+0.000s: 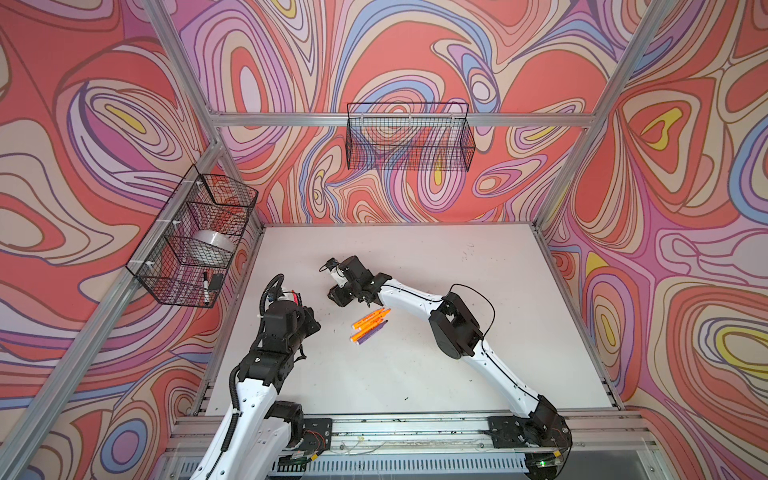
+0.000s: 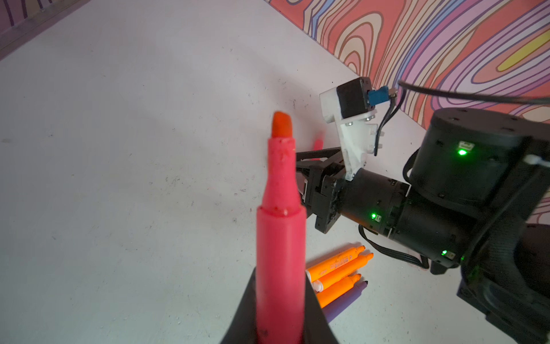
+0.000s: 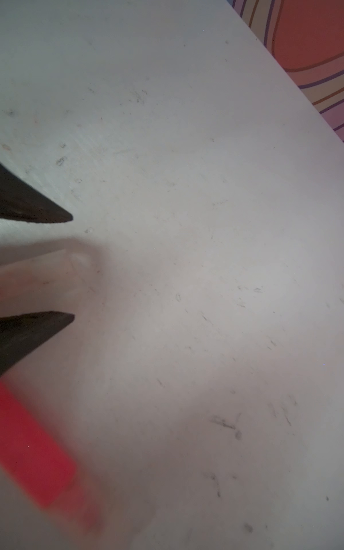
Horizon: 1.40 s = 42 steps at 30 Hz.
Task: Insert the pens into the pen caps
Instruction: 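Move the right gripper to the translucent pink caps and grasp one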
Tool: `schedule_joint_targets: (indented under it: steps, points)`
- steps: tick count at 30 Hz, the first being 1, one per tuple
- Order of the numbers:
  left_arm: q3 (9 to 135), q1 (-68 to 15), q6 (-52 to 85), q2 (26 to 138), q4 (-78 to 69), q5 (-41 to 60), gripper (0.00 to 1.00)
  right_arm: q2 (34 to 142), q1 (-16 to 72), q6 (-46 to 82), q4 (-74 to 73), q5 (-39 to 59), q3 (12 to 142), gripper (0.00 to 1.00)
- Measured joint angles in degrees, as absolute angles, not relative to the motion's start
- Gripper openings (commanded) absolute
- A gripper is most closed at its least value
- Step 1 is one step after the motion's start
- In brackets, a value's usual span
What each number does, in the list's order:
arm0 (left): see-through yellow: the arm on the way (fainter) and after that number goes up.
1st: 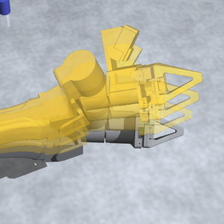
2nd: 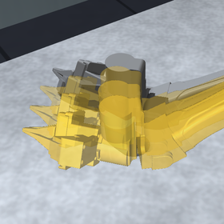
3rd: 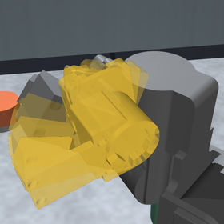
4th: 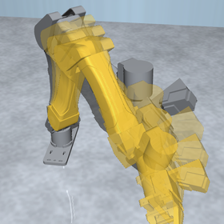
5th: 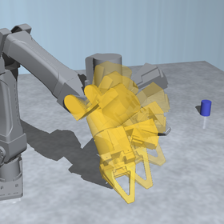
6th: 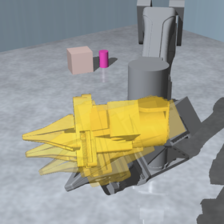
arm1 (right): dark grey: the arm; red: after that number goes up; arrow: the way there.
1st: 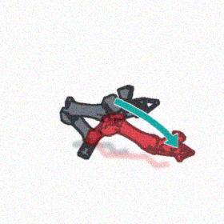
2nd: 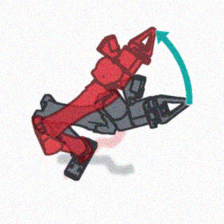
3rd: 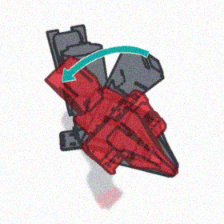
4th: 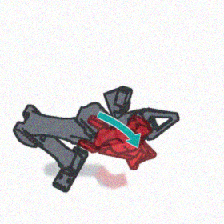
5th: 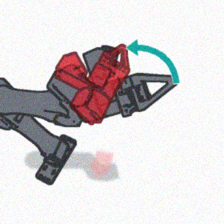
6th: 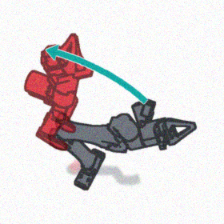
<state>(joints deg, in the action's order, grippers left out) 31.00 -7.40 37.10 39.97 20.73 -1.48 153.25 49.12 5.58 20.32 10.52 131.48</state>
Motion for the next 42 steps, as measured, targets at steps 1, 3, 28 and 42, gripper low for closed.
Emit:
schedule_joint_targets:
  steps: [1, 3, 28, 42]
  points:
    - [31.0, -7.4, 37.1, 40.0, 20.7, -1.5, 0.0, 153.3, 49.2, 5.6, 20.3, 10.5, 131.5, 0.49]
    - [31.0, -7.4, 37.1, 40.0, 20.8, -1.4, 0.0, 153.3, 49.3, 5.6, 20.8, 10.5, 131.7, 0.47]
    - [31.0, -7.4, 37.1, 39.9, 20.7, -1.0, 0.0, 151.2, 52.9, 5.0, 20.9, -2.7, 127.9, 0.22]
    - [31.0, -7.4, 37.1, 39.8, 20.8, -0.9, 0.0, 143.1, 53.2, 9.0, 18.4, -5.0, 114.8, 0.08]
